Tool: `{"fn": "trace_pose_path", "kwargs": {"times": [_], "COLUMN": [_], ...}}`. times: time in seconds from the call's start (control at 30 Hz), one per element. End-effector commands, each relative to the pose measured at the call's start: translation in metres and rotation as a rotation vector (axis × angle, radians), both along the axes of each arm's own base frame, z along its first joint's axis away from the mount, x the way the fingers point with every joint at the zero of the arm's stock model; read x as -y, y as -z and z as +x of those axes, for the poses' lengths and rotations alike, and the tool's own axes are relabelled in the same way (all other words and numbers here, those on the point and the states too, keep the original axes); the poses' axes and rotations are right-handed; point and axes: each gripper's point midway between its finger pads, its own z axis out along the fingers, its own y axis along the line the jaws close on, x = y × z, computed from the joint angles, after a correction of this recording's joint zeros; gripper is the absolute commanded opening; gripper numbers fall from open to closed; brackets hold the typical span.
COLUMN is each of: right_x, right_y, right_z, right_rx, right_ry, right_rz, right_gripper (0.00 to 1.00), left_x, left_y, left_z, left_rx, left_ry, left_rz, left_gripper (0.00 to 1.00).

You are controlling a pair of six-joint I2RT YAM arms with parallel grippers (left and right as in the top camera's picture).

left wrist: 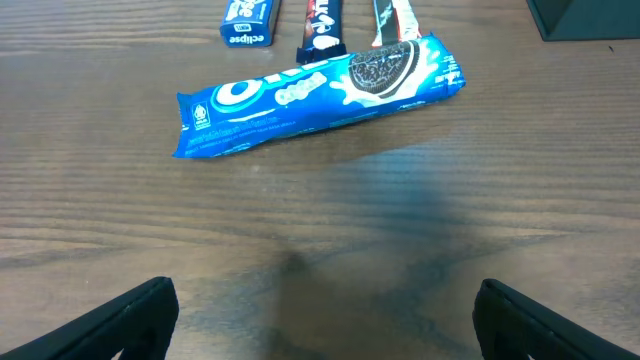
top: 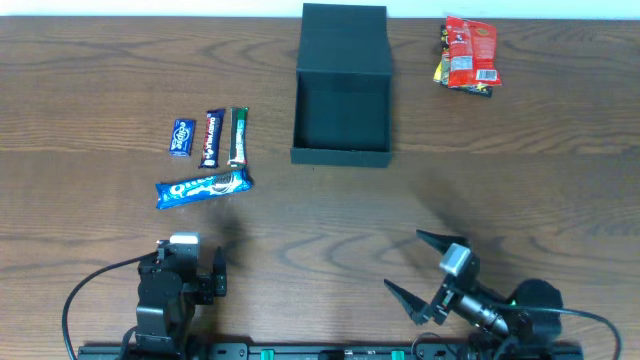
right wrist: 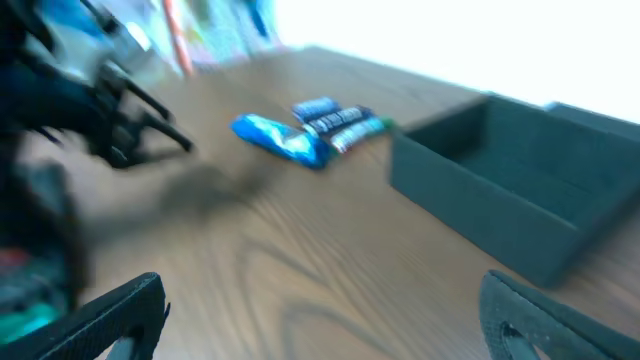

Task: Pack container
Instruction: 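Move the right gripper to the black box's lid edge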

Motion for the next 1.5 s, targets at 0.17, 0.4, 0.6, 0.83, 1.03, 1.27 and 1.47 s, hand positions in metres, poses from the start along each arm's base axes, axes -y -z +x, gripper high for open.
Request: {"fn": "trace_pose_path", "kwargs": {"times": [0.17, 0.4, 0.6, 0.83, 1.03, 1.27, 1.47], "right_x": [0.008, 0.012, 0.013, 0.024, 0.040, 0.027, 0.016], "right_y": [-0.045, -0.028, -0.032, -0.036, -0.024, -0.012, 0.025], "right_z": [0.017, 0.047, 0.091, 0.178, 0.244, 0.293, 0.306], "right_rx": [-0.133, -0.328, -0.371, -0.410, -0.475, -0.558, -0.657], "right_ry": [0.107, 0.176, 0.186, 0.267, 0.406, 0.478, 0.519], "right_rz": [0.285, 0.268, 0.139, 0.021, -0.040, -0.194, -0.381], "right_gripper": [0.99, 0.99, 0.99, 0.99, 0.99, 0.99, 0.99], "left_x": [-0.001, -0.002, -0.001, -0.001, -0.002, -0.002, -0.001], "left_y": [0.006, 0.006, 0.006, 0.006, 0.006, 0.006, 0.006], "left_z": [-0.003, -0.003, -0.003, -0.003, -0.003, -0.003, -0.003], "left_rx": [-0.020, -0.020, -0.020, -0.020, -0.020, -0.020, -0.020], "left_ry": [0.003, 0.002, 0.003, 0.003, 0.002, 0.002, 0.003], "left_rz": [0.017, 0.018, 0.017, 0.017, 0.018, 0.018, 0.017], "left_gripper": [0.96, 0.95, 0.95, 0.95, 0.95, 0.95, 0.95]}}
